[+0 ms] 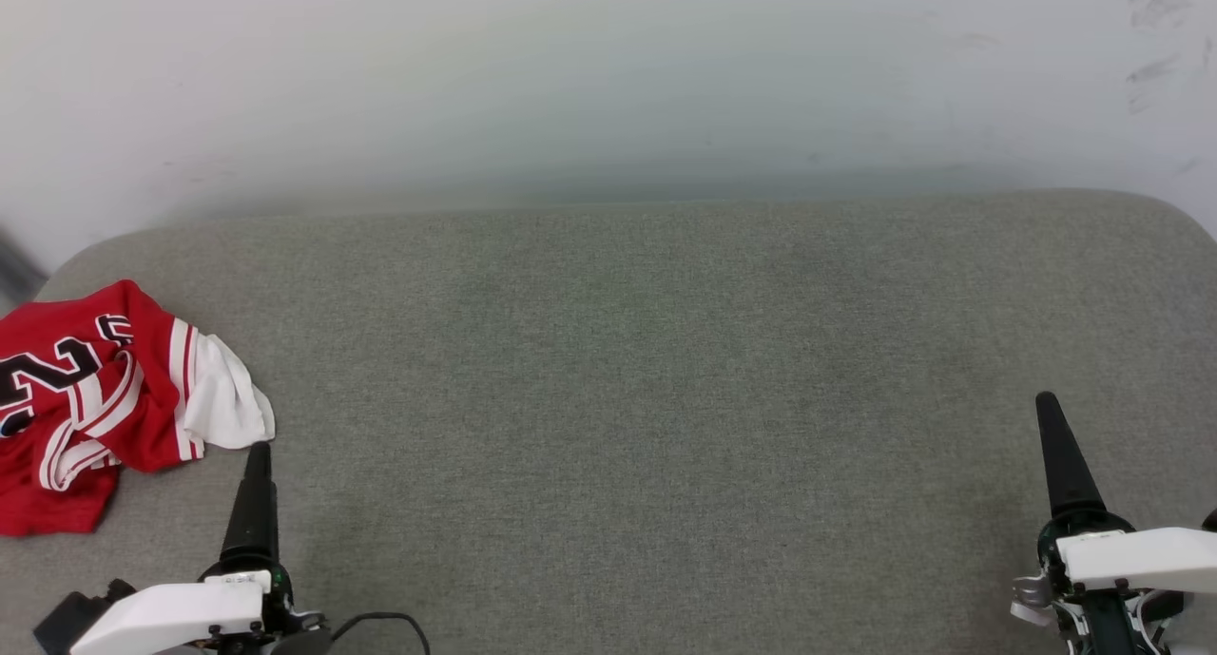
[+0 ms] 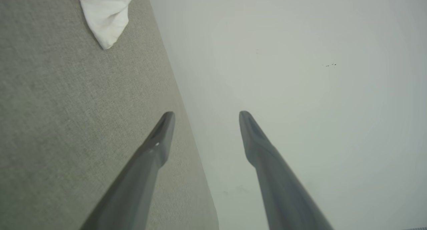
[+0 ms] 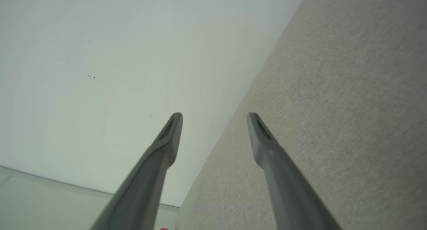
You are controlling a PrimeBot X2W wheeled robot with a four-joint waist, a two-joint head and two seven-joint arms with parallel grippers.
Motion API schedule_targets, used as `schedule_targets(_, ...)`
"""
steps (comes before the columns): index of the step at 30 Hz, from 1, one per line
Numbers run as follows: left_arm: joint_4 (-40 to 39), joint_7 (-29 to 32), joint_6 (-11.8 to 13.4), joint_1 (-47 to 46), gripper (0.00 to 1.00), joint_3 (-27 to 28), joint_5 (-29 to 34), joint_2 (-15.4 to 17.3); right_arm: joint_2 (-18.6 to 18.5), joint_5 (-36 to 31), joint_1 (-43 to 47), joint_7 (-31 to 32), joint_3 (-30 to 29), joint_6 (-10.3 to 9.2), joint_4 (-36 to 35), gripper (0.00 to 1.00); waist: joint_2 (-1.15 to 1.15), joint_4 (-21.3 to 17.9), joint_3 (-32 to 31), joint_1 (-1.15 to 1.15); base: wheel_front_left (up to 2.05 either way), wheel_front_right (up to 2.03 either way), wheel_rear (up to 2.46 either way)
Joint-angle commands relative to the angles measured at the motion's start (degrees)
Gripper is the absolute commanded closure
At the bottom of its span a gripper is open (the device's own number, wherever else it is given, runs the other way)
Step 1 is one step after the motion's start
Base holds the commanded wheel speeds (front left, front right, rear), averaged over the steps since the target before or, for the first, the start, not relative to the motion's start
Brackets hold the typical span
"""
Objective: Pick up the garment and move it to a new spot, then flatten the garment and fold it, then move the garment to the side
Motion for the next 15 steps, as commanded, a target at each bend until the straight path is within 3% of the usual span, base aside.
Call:
schedule_targets(1, -1.24, -0.41, -0.08, -0.49, 0.0, 0.57, 1.01, 0.12, -0.05, -1.78, -1.09, -0.41, 0.17, 0.01, -1.4, 0.0, 0.0, 0.0, 0.01, 0.0, 0.0, 0.0, 0.0)
schedule_targets(11, -5.91, -2.66, 0.48, -0.88, 0.0, 3.62, 13.75, 0.14, -0.05, -23.68, -0.92, -2.68, 3.91, 0.01, -10.7, 0.0, 0.0, -0.01, 0.4, 0.0, 0.0, 0.0, 0.0)
schedule_targets(15, -8.19, -3.23, 0.65, -0.7, 0.0, 3.17, 18.35, 0.15, -0.04, -29.07, -0.75, -3.27, 4.69, 0.02, -12.21, 0.0, 0.0, 0.0, 0.47, 0.0, 0.0, 0.0, 0.0)
